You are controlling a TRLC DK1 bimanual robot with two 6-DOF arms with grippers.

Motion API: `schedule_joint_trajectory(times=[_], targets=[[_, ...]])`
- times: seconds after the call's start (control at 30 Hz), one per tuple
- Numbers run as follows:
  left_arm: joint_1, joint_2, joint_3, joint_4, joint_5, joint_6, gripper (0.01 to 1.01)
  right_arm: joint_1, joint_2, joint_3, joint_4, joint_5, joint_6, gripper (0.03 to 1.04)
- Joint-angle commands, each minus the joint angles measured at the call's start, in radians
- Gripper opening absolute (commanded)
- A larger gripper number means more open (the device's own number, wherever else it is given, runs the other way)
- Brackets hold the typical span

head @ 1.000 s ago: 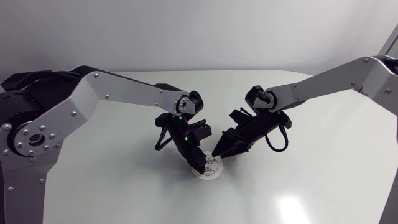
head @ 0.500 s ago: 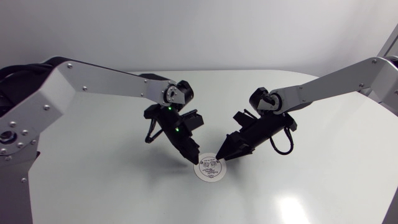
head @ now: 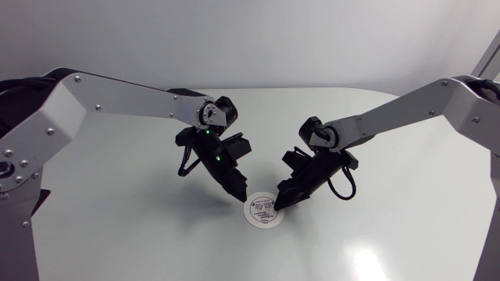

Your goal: Turn the coaster over.

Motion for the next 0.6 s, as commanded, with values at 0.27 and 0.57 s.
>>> schedule_joint_trajectory(times=[0.27,0.57], targets=[[0.009,0.134,0.019,-0.005,-0.004,-0.026,0.336,0.013,0.104,-0.051,0.021,0.093,0.029,0.05],[0.023,0.177,0.042,-0.019,-0.007,-0.04,0.336,-0.016,0.109,-0.057,0.004,0.101,0.012,0.05]])
